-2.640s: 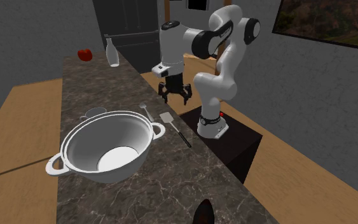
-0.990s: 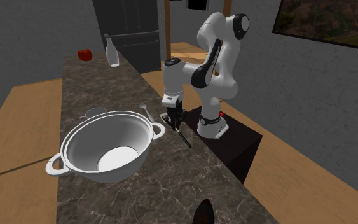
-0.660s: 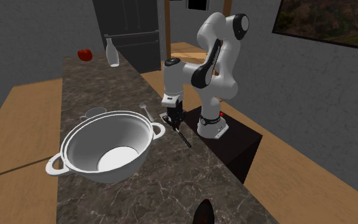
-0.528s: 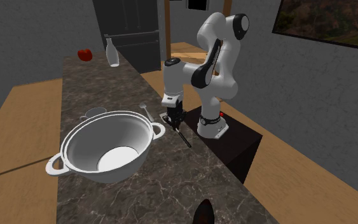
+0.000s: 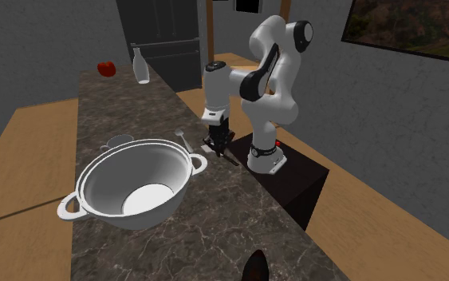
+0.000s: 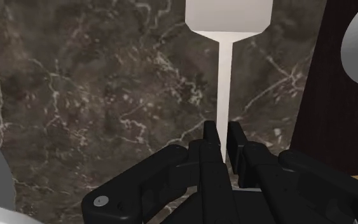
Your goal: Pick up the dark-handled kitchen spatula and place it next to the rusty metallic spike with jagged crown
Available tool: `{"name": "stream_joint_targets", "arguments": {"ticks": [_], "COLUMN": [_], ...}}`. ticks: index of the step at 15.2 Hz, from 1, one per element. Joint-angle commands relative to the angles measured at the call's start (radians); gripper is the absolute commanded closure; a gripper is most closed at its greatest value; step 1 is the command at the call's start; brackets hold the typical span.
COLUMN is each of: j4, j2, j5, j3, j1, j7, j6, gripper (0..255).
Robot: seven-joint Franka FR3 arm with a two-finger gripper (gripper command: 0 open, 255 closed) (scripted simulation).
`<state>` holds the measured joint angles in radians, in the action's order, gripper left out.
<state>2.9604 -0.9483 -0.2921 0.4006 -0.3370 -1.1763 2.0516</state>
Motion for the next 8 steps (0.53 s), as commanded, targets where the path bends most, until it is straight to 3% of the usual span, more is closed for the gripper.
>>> {"name": "stream_joint_targets", "arguments": {"ticks": [1, 8], "j4": [-0.018, -0.097], "j2": [-0.019, -0.054], "j5": [0.011, 0.042], "j3": [-0.012, -0.044], "j1": [-0.004, -0.019], "j7": [0.003, 0.007], "j6": [-0.038, -0.149], "gripper": [255, 255]}}
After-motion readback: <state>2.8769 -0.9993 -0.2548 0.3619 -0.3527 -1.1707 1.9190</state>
